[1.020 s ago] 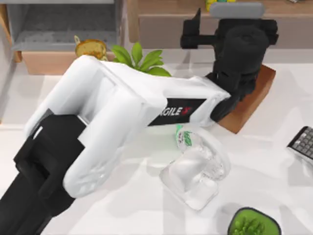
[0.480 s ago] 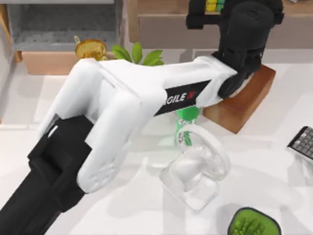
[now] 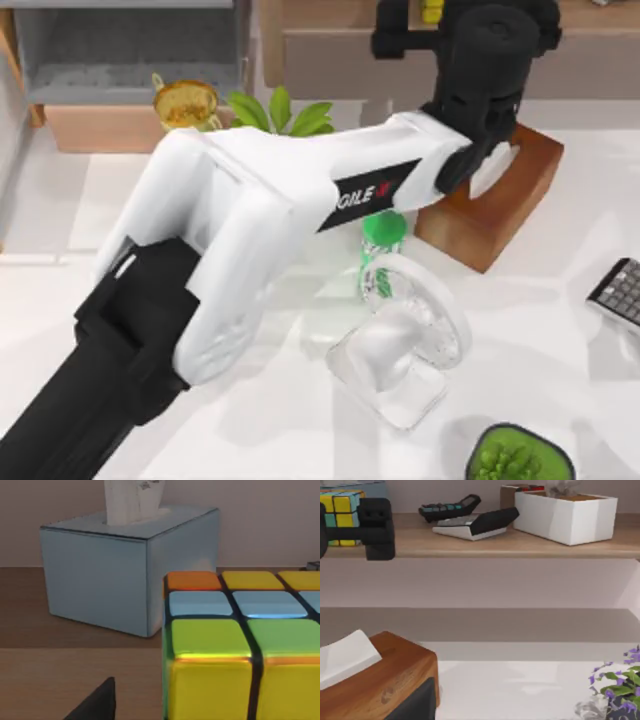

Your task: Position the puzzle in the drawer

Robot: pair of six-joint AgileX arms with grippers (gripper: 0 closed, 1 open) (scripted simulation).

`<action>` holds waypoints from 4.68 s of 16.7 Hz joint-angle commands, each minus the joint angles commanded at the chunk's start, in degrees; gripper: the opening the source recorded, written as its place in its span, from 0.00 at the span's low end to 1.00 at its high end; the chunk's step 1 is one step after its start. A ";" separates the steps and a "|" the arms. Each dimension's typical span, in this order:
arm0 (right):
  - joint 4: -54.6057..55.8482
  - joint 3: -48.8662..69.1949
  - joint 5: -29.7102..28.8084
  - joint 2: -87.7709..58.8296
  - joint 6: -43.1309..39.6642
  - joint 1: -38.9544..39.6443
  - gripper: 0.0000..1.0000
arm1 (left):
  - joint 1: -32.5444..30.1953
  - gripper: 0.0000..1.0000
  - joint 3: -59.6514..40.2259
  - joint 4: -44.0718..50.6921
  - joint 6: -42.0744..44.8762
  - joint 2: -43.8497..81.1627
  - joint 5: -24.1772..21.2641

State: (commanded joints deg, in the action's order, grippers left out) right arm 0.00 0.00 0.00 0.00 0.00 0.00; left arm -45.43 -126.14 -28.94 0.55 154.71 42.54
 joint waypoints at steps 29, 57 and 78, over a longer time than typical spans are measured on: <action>0.00 0.00 0.00 0.00 0.00 0.00 1.00 | -2.25 0.00 -2.91 -8.10 -3.13 -5.35 4.02; 0.00 0.00 0.00 0.00 0.00 0.00 1.00 | -6.64 0.00 -2.85 34.99 7.77 -25.76 -12.66; 0.00 0.00 0.00 0.00 0.00 0.00 1.00 | 56.42 0.00 -31.04 112.21 20.75 -21.43 -36.37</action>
State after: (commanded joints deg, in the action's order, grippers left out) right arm 0.00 0.00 0.00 0.00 0.00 0.00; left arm 11.00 -157.18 83.26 21.29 133.28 6.17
